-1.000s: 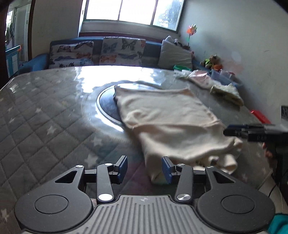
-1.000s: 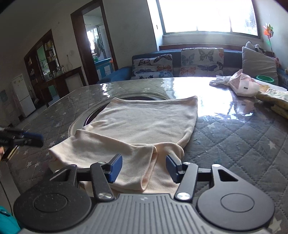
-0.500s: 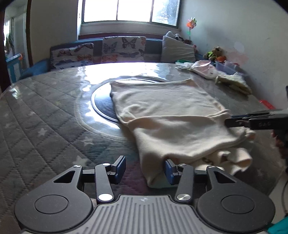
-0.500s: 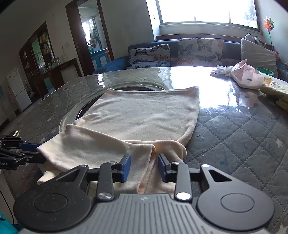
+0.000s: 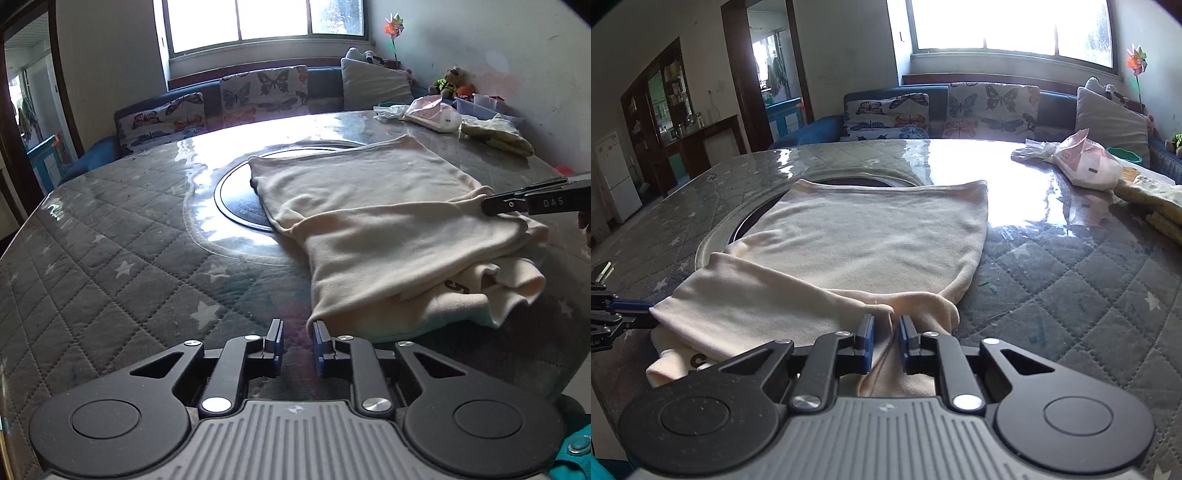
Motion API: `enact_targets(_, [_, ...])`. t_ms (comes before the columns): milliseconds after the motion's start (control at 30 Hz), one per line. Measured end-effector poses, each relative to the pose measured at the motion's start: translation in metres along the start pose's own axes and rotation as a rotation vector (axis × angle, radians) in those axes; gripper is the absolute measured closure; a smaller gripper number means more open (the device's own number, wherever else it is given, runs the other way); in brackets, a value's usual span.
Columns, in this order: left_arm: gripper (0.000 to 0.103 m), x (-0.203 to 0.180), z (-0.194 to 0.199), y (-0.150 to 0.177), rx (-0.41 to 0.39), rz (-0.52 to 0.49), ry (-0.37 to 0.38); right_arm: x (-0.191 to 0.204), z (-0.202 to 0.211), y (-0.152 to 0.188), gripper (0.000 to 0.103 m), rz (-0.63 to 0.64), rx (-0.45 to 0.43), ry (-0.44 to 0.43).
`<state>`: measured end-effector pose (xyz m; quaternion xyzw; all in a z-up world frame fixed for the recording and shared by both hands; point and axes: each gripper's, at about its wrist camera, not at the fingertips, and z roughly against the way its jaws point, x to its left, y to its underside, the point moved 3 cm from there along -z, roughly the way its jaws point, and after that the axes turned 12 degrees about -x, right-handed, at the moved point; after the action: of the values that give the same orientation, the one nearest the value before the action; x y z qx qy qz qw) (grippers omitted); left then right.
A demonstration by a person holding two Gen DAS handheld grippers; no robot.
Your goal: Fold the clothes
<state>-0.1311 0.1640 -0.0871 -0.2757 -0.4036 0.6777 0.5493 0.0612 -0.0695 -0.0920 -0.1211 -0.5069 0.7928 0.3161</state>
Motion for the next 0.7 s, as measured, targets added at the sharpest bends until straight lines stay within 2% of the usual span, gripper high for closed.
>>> enact_targets(200, [0.081, 0.024, 0.011, -0.029, -0.061, 0.051, -0.005, 0.004, 0.012, -0.011, 0.088, 0.04, -0.051, 0.001])
enact_targets(267, [0.081, 0.022, 0.008, -0.043, -0.095, 0.077, 0.031, 0.007, 0.012, -0.012, 0.088, 0.048, -0.053, -0.015])
enact_targets(367, [0.081, 0.006, -0.01, -0.058, -0.112, 0.107, 0.126, 0.015, 0.008, -0.012, 0.088, 0.068, -0.052, -0.044])
enact_targets(467, [0.081, -0.016, -0.037, -0.064, -0.099, 0.101, 0.214, 0.019, 0.0, -0.008, 0.088, 0.068, -0.035, -0.054])
enact_targets(567, [0.078, -0.029, -0.065, -0.061, -0.062, 0.092, 0.242, 0.021, -0.006, -0.006, 0.088, 0.072, -0.019, -0.055])
enact_targets(700, [0.075, -0.029, -0.09, -0.054, -0.015, 0.1, 0.235, 0.02, -0.012, -0.003, 0.086, 0.076, 0.001, -0.05])
